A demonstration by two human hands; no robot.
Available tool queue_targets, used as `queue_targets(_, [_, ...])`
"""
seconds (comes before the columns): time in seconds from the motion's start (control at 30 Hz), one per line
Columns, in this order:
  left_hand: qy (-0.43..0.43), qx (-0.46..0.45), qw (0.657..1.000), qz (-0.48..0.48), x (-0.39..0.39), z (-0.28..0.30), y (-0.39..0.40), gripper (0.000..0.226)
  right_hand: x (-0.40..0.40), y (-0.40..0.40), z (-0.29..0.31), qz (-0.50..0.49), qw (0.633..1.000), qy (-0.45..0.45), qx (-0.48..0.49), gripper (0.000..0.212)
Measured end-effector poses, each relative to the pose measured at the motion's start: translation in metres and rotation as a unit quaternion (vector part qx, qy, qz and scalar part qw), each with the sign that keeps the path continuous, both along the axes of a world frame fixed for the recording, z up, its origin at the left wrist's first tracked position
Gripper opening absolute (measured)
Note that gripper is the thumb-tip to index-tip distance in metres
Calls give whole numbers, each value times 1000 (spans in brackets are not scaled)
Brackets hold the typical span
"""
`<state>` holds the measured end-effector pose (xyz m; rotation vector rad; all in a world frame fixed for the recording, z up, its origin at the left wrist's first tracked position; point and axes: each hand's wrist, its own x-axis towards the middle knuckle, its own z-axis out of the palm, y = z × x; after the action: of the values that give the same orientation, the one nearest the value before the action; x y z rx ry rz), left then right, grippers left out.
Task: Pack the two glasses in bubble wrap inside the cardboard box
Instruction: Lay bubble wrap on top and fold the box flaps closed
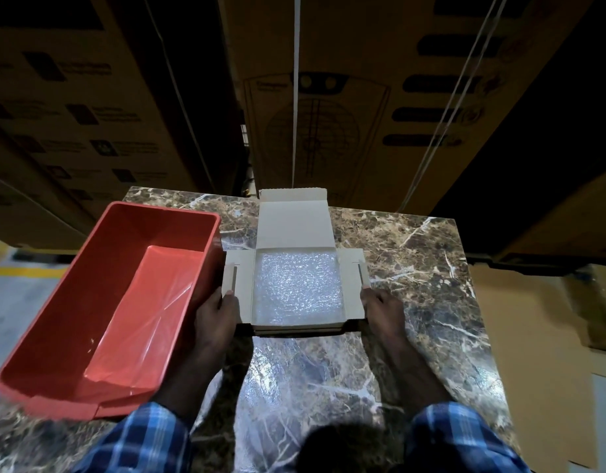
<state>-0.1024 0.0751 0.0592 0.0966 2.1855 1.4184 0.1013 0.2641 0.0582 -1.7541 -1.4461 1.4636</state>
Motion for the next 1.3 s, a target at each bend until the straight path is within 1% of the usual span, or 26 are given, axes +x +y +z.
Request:
queue_targets(0.1, [62,23,998,9,6,8,1,22,-3,-3,10,-3,999,-21,46,22])
queue_targets(0.17, [117,9,993,-11,14,14,5,28,-7,-10,19,2,995,-29,94,23])
queue_targets(0.27, [218,-11,974,-58,31,20,12,36,-18,-26,32,58,979,-50,189,16])
queue_targets(0.37, [307,-18,944,-116,43,17,19,45,-29,-40,33,130,941,-127,284,14])
queue_targets(0.5, [372,-27,909,-187,40,-4,22,58,-41,-51,23,193,888,-176,378,25])
queue_targets(0.6, [403,-59,880,-247,41,-18,23,70,-49,-59,16,227,848,-205,433,30])
queue_targets(0.7, [417,-98,843,-326,42,-30,20,70,-50,-64,1,288,815,-226,450,39])
queue_targets(0.73, [411,-103,838,-344,43,-32,20,68,-50,-65,-4,302,807,-235,450,41])
queue_targets(0.8, [396,-107,835,-366,44,-31,19,63,-49,-65,-11,319,805,-246,436,39])
queue_targets(0.87, [380,-117,832,-386,43,-32,21,71,-48,-65,-14,330,799,-252,435,35])
queue_targets(0.93, [386,-145,816,-405,38,-30,25,75,-44,-64,-19,336,804,-233,432,33])
queue_targets(1.0, [416,-151,796,-412,27,-24,29,69,-39,-60,-23,327,835,-175,407,34])
queue_targets(1.07, [450,-135,778,-418,12,-19,31,44,-32,-53,-25,318,863,-125,371,35])
queue_targets(1.1, [465,-128,766,-425,5,-17,31,33,-29,-48,-23,324,867,-113,361,34])
queue_targets(1.13, [468,-125,758,-436,-2,-14,31,33,-26,-42,-23,334,866,-107,357,32])
queue_targets(1.2, [457,-131,750,-460,-11,-10,32,40,-22,-32,-21,359,854,-107,362,28])
queue_targets(1.3, [448,-154,736,-483,-16,-11,37,50,-23,-21,-18,397,833,-135,362,24])
